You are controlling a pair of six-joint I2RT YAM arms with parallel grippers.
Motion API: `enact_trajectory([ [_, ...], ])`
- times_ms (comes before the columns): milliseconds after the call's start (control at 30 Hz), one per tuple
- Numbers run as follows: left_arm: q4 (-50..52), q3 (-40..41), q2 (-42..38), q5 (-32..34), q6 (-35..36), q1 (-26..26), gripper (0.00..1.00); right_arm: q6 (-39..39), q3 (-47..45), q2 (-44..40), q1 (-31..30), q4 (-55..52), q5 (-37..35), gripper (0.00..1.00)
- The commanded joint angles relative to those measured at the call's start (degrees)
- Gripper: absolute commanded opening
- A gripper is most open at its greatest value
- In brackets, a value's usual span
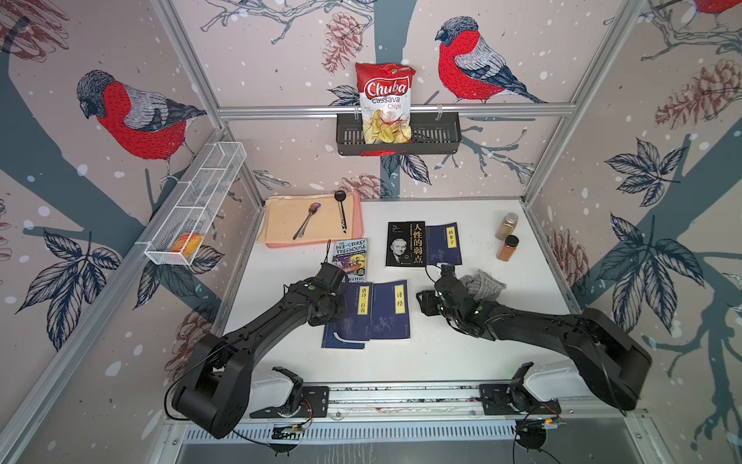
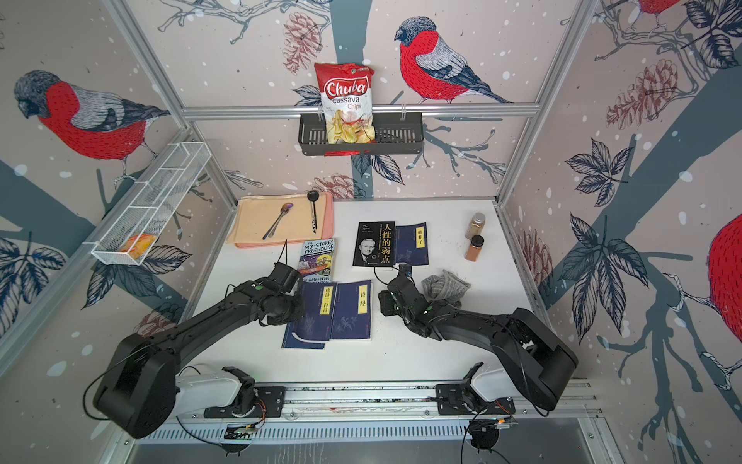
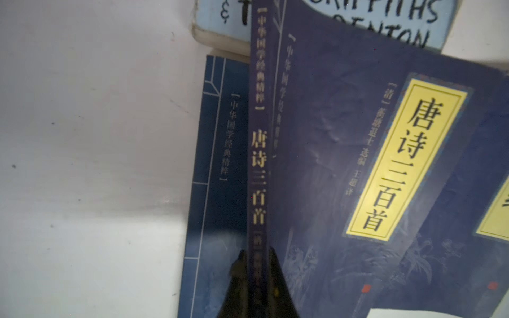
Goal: Wipe the cover of the book
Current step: Place the book on the book.
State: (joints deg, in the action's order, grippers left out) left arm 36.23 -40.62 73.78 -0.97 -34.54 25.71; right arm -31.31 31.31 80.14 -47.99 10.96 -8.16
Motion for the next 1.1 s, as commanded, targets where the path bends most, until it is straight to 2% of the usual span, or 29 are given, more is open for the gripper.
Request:
enact_trajectory([
  [0,6.31,-0.18,2.17,4.56,-0.4,0.45,0.01,0.99,0.93,0.97,-0.72,0.99,0.22,0.56],
  [233,10.69,-1.87,10.97,12.42,-3.99,1.99,0.17,1.23,1.77,1.73,-1.89,0.45,-0.09,0.57],
  [267,11.08,-1.99,11.75,13.3,-4.6,2.38,0.23,1.29,1.95,1.82,-2.02,0.38,-0.1,0.57],
  [300,11.67,-2.32,12.29,14.23,-5.13,2.81,0.34,1.32,2.08,1.97,-2.15,0.35,0.05,0.57],
  [400,13.18,-2.97,11.27,17.64,-7.21,4.1,0.57,1.67,2.61,2.58,-2.61,0.46,0.61,0.6],
  [433,13.0,-3.04,10.31,18.12,-7.25,4.41,0.6,1.7,2.7,2.84,-2.77,0.55,0.9,0.61],
  [633,8.0,-5.34,2.4,20.07,-5.34,8.55,0.62,1.87,4.4,5.4,-3.95,0.1,1.48,0.65],
  [733,-2.05,-5.16,-1.66,14.7,-3.24,10.56,0.63,1.62,5.31,7.1,-4.69,-0.5,0.78,0.65],
  [867,-20.22,-0.81,-4.45,2.68,-1.71,11.51,0.62,0.9,6.45,10.09,-5.18,-0.71,0.61,0.65],
  [1067,-25.65,0.69,-0.22,-0.18,-0.53,11.62,0.61,0.2,8.81,14.71,-6.63,-0.58,0.59,0.64],
])
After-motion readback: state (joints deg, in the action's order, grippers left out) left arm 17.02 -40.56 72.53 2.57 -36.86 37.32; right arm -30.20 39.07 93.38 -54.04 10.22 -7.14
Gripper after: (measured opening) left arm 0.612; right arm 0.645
